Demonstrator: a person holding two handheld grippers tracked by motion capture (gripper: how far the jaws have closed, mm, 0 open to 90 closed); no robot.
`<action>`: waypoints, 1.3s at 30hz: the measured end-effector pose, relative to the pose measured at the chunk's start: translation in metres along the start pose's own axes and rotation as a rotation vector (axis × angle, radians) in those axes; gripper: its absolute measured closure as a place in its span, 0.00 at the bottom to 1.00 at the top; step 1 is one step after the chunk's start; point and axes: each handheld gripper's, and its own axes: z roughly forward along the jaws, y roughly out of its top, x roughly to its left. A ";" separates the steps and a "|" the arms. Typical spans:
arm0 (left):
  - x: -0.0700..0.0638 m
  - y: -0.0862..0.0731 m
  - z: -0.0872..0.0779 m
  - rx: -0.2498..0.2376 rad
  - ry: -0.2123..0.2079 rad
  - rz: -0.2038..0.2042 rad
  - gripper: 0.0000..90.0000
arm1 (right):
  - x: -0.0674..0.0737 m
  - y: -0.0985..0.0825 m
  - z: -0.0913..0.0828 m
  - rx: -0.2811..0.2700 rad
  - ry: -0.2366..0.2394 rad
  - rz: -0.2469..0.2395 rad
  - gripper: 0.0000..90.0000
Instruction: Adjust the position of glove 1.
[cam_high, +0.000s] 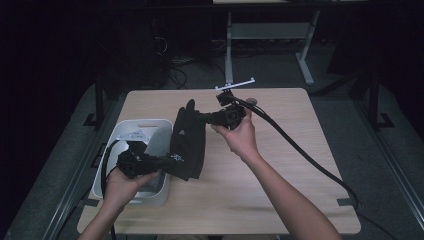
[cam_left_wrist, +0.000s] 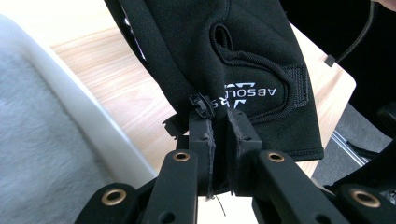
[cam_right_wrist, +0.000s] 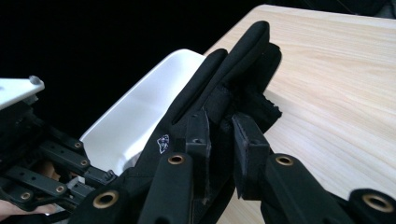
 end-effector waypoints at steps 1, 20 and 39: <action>0.001 0.000 -0.002 0.000 0.001 -0.002 0.91 | 0.001 0.001 0.002 0.002 0.003 0.002 0.87; 0.020 -0.012 -0.038 -0.030 0.055 -0.041 0.91 | 0.028 0.026 0.039 0.021 0.055 -0.033 0.87; 0.044 -0.030 -0.064 -0.041 0.107 -0.094 0.91 | 0.033 0.032 0.087 0.028 0.131 0.013 0.87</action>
